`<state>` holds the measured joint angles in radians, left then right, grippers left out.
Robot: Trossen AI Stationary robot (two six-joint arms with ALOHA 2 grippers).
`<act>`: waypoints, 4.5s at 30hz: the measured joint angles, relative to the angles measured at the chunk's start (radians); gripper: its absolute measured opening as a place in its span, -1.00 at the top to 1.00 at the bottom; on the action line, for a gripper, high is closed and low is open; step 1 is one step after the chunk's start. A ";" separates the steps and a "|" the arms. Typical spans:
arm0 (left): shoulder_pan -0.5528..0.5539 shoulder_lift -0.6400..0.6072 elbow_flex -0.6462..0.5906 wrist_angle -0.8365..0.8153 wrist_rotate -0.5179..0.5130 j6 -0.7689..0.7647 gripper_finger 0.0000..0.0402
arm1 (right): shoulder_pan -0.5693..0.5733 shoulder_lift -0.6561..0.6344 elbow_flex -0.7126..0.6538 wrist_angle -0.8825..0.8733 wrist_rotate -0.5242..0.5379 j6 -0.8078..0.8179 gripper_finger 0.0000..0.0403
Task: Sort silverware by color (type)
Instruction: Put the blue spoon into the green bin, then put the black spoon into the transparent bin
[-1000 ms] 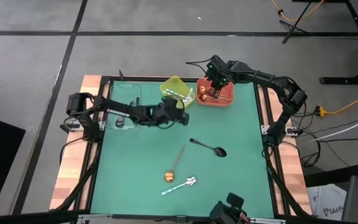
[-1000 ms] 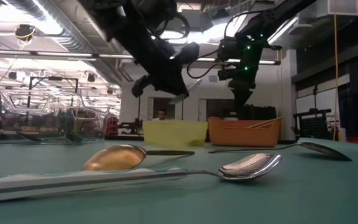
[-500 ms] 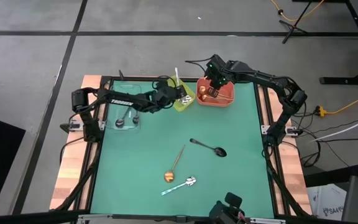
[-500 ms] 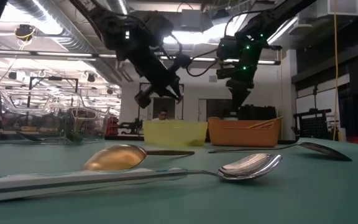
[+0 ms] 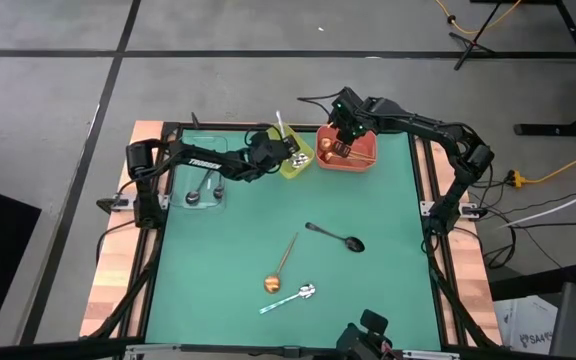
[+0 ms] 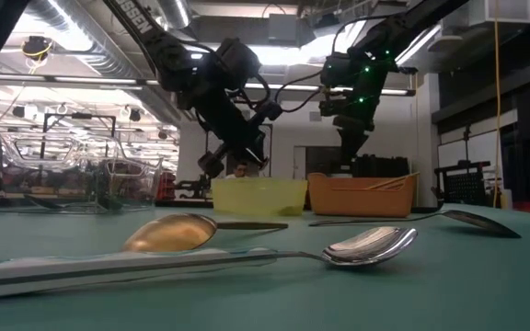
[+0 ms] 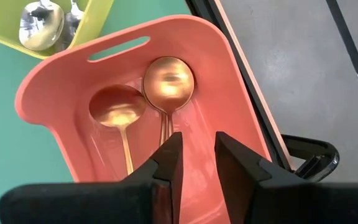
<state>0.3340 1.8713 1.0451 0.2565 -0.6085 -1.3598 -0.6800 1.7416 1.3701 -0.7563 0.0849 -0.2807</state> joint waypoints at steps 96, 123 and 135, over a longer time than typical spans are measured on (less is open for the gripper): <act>-0.329 -0.200 0.000 0.062 -0.021 0.900 0.52 | 0.551 -0.413 -0.019 -0.328 -0.043 0.193 0.59; -0.540 -0.201 0.000 -0.043 -0.026 0.900 0.52 | 0.902 -0.445 -0.678 0.417 -0.006 0.628 0.59; -0.539 -0.201 0.000 -0.049 -0.029 0.899 0.52 | 0.902 -0.341 -0.721 0.475 0.003 0.628 0.59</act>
<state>-0.2050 1.6707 1.0447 0.2074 -0.6376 -0.4606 0.2222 1.4005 0.6487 -0.2813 0.0875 0.3473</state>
